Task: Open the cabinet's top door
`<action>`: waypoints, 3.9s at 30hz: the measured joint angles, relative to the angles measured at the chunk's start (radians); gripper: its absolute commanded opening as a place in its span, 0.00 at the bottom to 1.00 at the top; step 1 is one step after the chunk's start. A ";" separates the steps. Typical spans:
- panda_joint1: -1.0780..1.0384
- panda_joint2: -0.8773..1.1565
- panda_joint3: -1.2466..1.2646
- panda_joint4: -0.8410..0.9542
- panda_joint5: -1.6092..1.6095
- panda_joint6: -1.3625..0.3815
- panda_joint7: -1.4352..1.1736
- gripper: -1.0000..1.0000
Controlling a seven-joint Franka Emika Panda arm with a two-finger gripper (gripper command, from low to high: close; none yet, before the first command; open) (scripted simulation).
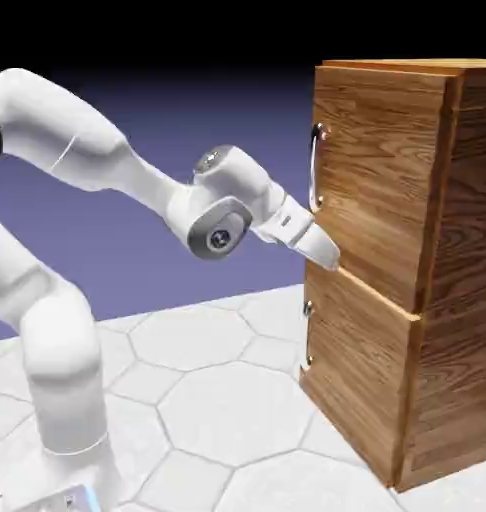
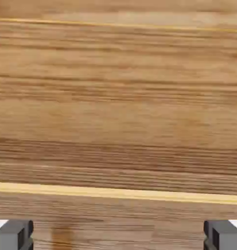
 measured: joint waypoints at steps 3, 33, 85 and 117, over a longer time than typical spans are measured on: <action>0.013 0.012 0.109 0.022 0.008 -0.101 0.032 0.50; 0.874 0.632 -0.566 0.751 0.666 -1.203 -0.850 0.50; 2.074 2.267 -2.246 0.169 2.301 -0.758 -1.106 0.50; 1.814 2.298 -2.546 -0.265 2.284 -1.444 -1.239 0.00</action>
